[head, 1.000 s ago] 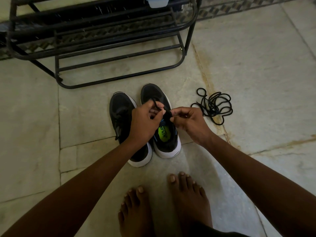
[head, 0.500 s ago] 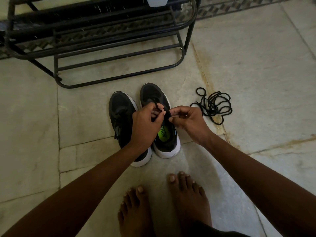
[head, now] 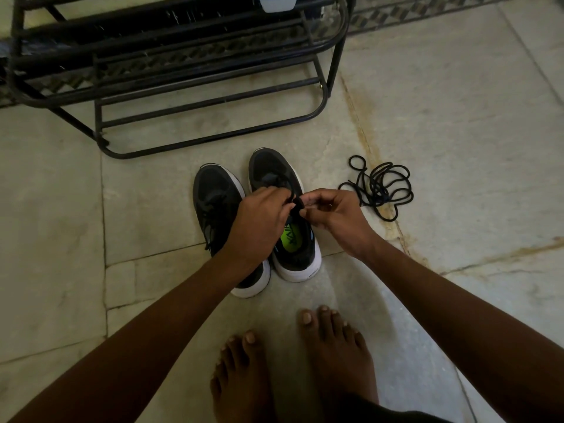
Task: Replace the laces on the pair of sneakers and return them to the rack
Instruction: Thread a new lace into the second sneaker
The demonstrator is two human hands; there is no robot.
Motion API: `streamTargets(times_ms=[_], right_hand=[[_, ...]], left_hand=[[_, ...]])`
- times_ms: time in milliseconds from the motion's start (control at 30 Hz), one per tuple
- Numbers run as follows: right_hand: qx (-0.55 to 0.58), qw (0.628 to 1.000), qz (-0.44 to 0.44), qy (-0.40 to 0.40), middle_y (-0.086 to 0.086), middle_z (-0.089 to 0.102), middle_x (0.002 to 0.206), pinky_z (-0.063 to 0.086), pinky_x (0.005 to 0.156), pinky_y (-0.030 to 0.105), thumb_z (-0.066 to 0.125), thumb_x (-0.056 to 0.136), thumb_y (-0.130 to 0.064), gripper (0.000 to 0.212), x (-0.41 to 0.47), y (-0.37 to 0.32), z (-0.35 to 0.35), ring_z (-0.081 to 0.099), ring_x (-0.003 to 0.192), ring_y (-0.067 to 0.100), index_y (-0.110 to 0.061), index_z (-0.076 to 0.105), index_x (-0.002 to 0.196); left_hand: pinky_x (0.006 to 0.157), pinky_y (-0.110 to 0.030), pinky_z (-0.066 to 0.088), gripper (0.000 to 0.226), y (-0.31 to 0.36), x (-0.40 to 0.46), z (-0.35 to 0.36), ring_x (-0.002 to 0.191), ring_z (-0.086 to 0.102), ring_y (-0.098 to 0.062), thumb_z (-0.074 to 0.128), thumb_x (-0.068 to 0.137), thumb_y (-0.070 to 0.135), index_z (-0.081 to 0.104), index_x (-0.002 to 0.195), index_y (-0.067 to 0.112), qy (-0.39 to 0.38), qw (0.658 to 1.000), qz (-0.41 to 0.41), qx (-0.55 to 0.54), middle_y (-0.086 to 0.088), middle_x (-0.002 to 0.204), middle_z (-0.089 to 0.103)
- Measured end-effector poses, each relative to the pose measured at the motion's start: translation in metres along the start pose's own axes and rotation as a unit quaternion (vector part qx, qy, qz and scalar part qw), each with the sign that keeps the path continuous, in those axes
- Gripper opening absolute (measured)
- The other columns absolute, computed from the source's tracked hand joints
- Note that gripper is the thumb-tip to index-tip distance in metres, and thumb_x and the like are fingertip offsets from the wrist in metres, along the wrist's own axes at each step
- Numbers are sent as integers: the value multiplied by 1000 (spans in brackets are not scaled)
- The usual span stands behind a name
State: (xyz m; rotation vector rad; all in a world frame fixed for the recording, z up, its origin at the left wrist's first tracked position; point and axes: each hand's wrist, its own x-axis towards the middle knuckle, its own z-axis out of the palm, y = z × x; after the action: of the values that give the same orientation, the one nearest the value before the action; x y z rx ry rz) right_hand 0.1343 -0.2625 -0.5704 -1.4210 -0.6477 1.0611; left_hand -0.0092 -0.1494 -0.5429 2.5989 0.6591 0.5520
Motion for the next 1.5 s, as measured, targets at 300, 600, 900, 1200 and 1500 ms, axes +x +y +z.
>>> streamTargets(times_ms=[300,600,900,1200,1500], right_hand=[[-8,1000,11,7,21,75,98,54,71,18,71,87,10,21,0,-1,2,73,82,14,9,72,107],[-22,1000,12,17,14,75,90,54,70,16,71,85,11,21,2,-1,2,72,77,8,10,72,106],[-31,999,0,19,18,76,98,58,79,26,72,85,10,22,2,0,2,75,89,23,7,73,106],[-24,1000,3,19,20,75,101,60,86,35,73,84,11,23,3,3,1,74,95,32,8,72,107],[-20,999,10,25,15,76,95,55,72,18,72,85,11,23,2,2,2,73,83,11,9,72,108]], left_hand=[[81,-30,61,9,12,-2,10,87,73,-11,69,95,8,71,104,10,56,968,-196,-148,-3,94,76],[85,-34,62,13,11,-1,19,90,72,-4,73,91,2,71,97,14,66,927,-297,-220,6,93,75],[63,-38,56,14,1,1,7,75,58,-21,70,85,-5,66,91,7,-11,1000,-29,4,-9,85,65],[61,-39,54,33,14,1,5,82,63,-36,84,69,3,67,98,2,-44,981,47,181,-16,80,68],[69,-19,54,7,15,8,1,69,64,-3,77,89,11,71,91,14,-14,964,-235,-120,13,71,63]])
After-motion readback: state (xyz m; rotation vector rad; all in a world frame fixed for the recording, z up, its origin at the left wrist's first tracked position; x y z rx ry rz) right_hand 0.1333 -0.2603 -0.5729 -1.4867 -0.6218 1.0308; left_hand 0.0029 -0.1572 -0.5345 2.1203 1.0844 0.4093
